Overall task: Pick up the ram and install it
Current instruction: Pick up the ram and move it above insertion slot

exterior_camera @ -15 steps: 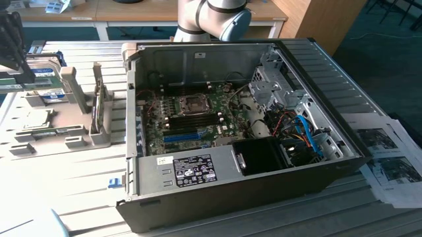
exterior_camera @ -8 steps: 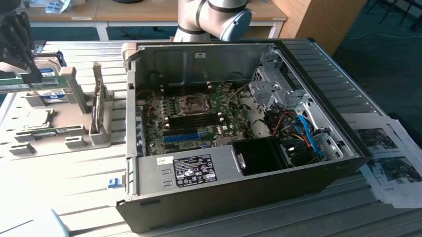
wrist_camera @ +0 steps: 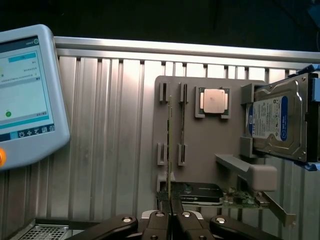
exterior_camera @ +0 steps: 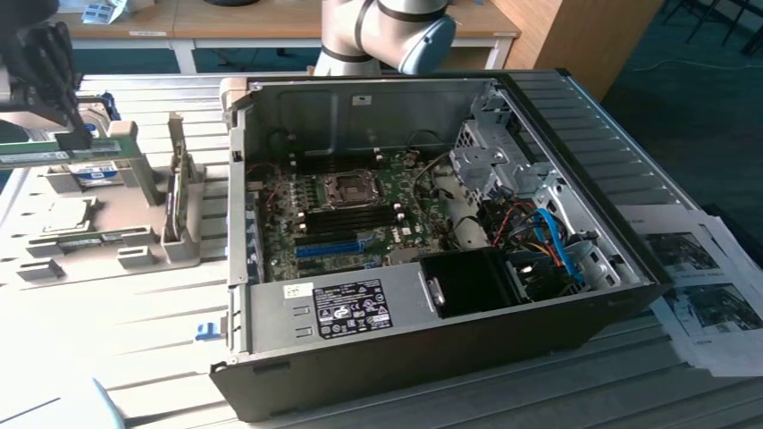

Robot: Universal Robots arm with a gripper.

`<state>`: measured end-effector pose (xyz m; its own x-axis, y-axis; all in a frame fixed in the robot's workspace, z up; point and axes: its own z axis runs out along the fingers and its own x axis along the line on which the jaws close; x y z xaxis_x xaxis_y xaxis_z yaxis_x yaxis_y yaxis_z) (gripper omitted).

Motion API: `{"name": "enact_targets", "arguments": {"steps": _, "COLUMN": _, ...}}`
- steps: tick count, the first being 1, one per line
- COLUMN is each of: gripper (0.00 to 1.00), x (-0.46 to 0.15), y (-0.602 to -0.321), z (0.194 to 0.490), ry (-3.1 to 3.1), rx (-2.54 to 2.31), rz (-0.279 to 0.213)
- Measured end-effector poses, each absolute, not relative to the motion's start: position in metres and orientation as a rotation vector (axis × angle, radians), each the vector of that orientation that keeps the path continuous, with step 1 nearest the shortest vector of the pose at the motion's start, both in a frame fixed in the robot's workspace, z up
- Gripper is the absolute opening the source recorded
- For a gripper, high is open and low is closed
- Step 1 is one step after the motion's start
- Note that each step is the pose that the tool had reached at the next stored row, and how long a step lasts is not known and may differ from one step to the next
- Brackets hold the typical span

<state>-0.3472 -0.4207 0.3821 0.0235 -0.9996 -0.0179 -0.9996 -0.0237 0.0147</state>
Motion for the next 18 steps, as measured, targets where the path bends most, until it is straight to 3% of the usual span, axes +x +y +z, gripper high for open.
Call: {"name": "enact_targets", "arguments": {"steps": 18, "gripper": 0.12, "x": -0.327, "y": -0.421, "z": 0.382, "ry": 2.195, "rx": -2.247, "rz": 0.035}}
